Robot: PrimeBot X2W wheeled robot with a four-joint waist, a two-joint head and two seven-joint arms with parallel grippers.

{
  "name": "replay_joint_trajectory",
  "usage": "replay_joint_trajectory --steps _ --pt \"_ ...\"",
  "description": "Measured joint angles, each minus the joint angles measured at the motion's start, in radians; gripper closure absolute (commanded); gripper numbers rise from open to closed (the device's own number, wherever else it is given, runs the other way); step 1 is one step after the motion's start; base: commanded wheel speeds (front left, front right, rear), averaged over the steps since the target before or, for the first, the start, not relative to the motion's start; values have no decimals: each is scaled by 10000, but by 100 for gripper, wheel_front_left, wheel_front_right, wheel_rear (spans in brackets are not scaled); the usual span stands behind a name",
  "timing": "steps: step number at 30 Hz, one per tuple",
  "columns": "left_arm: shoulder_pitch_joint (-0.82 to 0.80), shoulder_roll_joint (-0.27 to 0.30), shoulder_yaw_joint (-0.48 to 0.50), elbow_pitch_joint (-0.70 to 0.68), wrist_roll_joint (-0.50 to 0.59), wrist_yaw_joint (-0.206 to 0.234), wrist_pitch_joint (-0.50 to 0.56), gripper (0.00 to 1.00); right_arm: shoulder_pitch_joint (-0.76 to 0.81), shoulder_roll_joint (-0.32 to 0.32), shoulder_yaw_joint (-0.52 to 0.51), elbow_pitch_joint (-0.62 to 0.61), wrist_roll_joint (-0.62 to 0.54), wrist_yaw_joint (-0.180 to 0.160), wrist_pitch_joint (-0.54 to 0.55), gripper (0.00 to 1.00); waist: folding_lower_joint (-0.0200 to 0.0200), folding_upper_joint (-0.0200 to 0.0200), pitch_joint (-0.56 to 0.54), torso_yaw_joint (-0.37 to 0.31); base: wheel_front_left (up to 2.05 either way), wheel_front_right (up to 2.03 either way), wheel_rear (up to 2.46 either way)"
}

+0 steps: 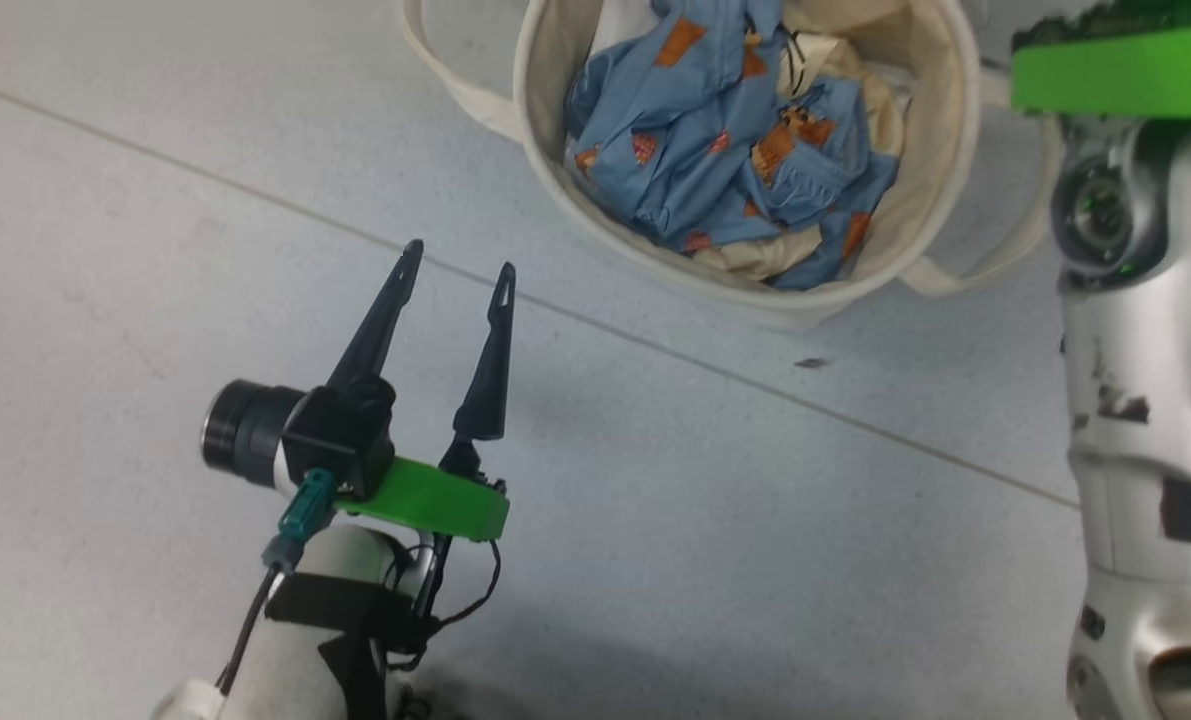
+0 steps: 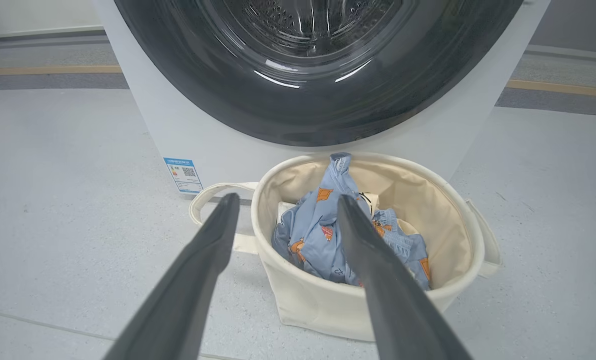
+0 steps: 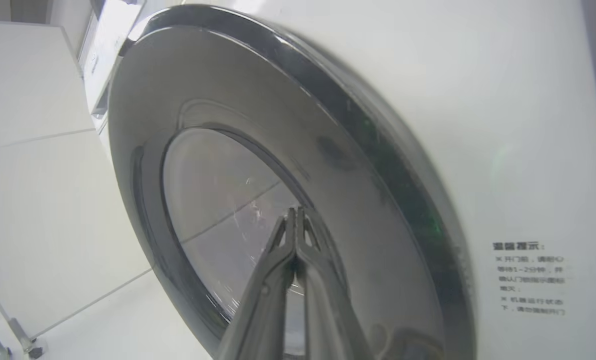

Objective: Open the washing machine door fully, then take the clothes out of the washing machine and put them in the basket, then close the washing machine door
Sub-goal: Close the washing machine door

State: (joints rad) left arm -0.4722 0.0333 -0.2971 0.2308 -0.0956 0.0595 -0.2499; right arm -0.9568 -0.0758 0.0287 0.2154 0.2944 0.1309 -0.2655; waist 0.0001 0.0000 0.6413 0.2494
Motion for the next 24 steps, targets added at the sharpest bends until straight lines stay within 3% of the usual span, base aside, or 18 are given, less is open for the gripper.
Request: replay_joint_trajectory --steps 8,14,18,24 --pt "702 46 520 228 -8 -186 0 0 1523 4 1227 -468 2 0 0 100 -1 0 -1270 -380 0 0 0" --pt "1251 159 848 357 -84 -435 0 0 2887 17 2506 -598 -1126 0 2 100 -1 0 -2277 -849 0 0 0" --pt "1689 161 1271 527 -779 -600 0 0 3779 19 2585 -924 -1338 0 2 100 -1 1 -2876 -1299 0 0 0" --pt "2140 274 1384 224 -286 -594 0 0 5500 56 1889 -1254 -1639 0 2 100 -2 1 -3582 -2065 0 0 0"
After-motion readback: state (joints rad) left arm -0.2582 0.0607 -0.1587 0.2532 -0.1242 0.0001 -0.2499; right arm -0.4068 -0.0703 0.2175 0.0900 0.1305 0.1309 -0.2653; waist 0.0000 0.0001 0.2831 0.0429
